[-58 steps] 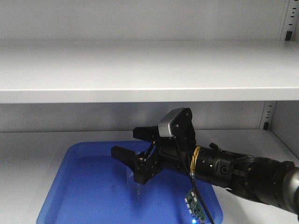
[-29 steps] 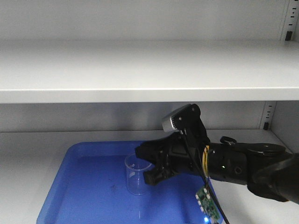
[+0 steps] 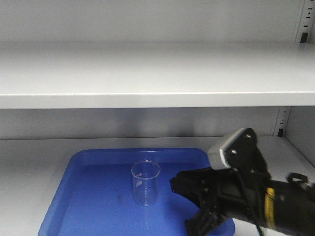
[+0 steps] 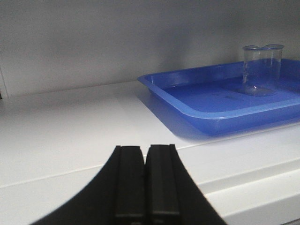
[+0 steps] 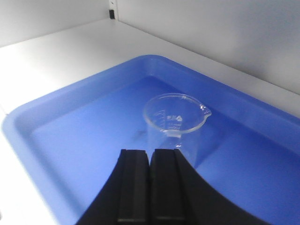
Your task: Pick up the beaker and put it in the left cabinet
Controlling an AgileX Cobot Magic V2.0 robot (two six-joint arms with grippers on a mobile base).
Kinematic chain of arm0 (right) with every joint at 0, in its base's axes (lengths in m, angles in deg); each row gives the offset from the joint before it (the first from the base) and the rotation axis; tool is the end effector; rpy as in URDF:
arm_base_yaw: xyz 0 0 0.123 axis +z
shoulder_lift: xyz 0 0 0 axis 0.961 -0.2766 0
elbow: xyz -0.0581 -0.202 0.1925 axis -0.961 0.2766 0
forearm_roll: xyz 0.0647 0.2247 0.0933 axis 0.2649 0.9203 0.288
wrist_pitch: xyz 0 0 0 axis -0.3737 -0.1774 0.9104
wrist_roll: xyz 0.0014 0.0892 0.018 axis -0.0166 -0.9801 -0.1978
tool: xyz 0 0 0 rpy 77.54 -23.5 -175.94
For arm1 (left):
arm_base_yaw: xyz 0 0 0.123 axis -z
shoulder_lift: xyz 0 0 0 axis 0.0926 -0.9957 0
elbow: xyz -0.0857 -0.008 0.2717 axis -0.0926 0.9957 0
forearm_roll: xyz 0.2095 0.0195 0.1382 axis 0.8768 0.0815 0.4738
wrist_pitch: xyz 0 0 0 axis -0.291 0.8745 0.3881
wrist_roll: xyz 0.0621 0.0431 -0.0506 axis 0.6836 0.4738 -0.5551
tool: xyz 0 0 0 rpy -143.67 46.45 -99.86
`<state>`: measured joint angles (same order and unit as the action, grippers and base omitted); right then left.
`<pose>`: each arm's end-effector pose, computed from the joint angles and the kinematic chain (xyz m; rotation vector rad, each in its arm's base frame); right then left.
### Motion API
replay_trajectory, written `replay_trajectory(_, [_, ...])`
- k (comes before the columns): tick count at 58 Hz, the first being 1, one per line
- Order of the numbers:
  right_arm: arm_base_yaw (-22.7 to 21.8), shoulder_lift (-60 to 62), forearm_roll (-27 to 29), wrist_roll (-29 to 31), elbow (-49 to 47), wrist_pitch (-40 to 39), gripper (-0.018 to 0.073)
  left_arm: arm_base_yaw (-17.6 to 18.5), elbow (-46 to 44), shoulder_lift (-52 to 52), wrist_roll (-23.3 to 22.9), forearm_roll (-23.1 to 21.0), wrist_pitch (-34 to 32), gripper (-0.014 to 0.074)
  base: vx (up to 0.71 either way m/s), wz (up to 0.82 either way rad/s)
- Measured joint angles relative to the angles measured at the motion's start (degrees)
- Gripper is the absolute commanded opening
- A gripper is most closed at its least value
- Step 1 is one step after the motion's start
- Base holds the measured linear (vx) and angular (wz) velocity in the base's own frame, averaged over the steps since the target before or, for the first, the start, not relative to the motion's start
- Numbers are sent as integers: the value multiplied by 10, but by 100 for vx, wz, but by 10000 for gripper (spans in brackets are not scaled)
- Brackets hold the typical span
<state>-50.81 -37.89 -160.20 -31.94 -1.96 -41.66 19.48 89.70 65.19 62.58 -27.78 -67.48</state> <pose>0.2364 0.1443 0.3166 -0.8395 1.7028 0.5814 0.0551 -0.0140 0.2024 0.2362 1.4968 -0.1460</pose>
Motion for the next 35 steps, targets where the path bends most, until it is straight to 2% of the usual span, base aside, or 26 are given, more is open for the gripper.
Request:
replay_trajectory(12, [0,62,-8,-4,30,-1,-6,0,0,0,0,0,0,1,0,0])
replay_trajectory(35, [0,69,-8,-6,33,-1,-6,0,0,0,0,0,0,1,0,0])
